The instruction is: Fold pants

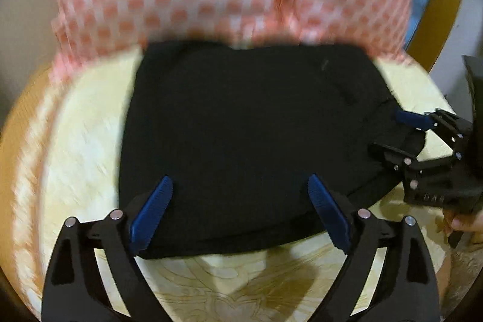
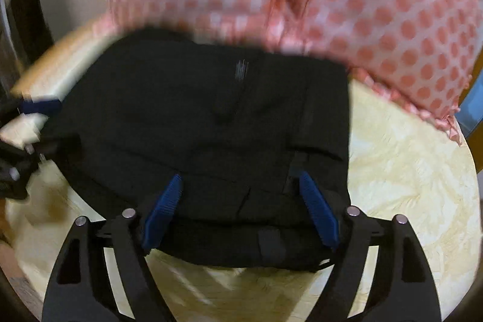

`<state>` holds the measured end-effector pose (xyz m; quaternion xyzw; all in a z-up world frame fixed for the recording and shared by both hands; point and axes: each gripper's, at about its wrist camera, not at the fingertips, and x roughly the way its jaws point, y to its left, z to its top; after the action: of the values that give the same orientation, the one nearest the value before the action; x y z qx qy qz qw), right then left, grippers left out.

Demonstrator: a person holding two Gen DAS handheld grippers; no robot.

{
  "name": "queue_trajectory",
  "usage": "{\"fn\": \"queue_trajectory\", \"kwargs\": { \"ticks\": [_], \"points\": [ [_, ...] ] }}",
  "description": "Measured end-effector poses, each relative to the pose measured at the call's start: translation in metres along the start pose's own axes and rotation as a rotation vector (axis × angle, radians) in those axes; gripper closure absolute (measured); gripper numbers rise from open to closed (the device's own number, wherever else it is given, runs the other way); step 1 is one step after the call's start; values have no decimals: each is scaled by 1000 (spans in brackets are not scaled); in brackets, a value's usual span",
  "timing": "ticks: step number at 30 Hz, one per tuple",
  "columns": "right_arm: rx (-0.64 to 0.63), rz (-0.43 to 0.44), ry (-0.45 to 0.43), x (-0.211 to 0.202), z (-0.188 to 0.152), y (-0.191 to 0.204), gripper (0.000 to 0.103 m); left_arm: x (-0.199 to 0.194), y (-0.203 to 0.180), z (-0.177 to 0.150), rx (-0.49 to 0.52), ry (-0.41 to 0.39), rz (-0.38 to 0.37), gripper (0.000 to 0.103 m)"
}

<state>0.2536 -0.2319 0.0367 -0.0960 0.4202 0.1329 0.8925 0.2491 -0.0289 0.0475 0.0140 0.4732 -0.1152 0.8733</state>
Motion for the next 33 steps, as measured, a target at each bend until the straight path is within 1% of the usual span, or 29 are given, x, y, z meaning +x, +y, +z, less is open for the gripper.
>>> {"fn": "queue_trajectory", "kwargs": {
  "ticks": [1,2,3,5,6,7,8,10,12,14,17,19,23,25,28,33],
  "points": [
    [9,-4,-15,0,-1,-1,15,8,5,-1,-29,1,-13,8],
    [40,15,-5,1,-1,-5,15,8,4,-1,-23,-12,-1,3],
    [55,28,-3,0,0,-8,15,11,3,0,-18,0,10,2],
    [78,21,-20,-5,-1,-9,15,8,1,-1,-20,-5,21,2],
    [98,16,-38,-11,-5,-9,12,4,2,-4,-23,-12,23,2],
    [123,20,-65,-22,-9,-9,4,-2,3,-7,-25,-22,25,2],
    [142,22,-87,-29,-13,-8,1,-11,4,-14,-30,-40,30,2],
    [208,20,-134,-48,-26,-6,1,-26,4,-30,-39,-69,52,2],
    [257,39,-133,-56,-38,-4,1,-36,5,-43,-57,-83,93,2],
    [291,43,-109,-57,-52,3,1,-43,7,-61,-70,-86,114,2],
    [297,19,-86,-55,-72,18,1,-48,9,-88,-90,-73,135,2],
    [291,3,-87,-54,-78,25,1,-50,9,-98,-100,-76,139,2],
    [275,-16,-102,-57,-91,39,1,-58,6,-113,-90,-122,185,2],
    [270,-18,-100,-57,-95,43,1,-61,4,-116,-80,-136,195,2],
    [268,-26,-95,-57,-102,45,1,-58,2,-116,-67,-131,187,2],
    [251,-31,-119,-63,-107,51,1,-56,1,-118,-71,-130,192,2]
  ]
}}
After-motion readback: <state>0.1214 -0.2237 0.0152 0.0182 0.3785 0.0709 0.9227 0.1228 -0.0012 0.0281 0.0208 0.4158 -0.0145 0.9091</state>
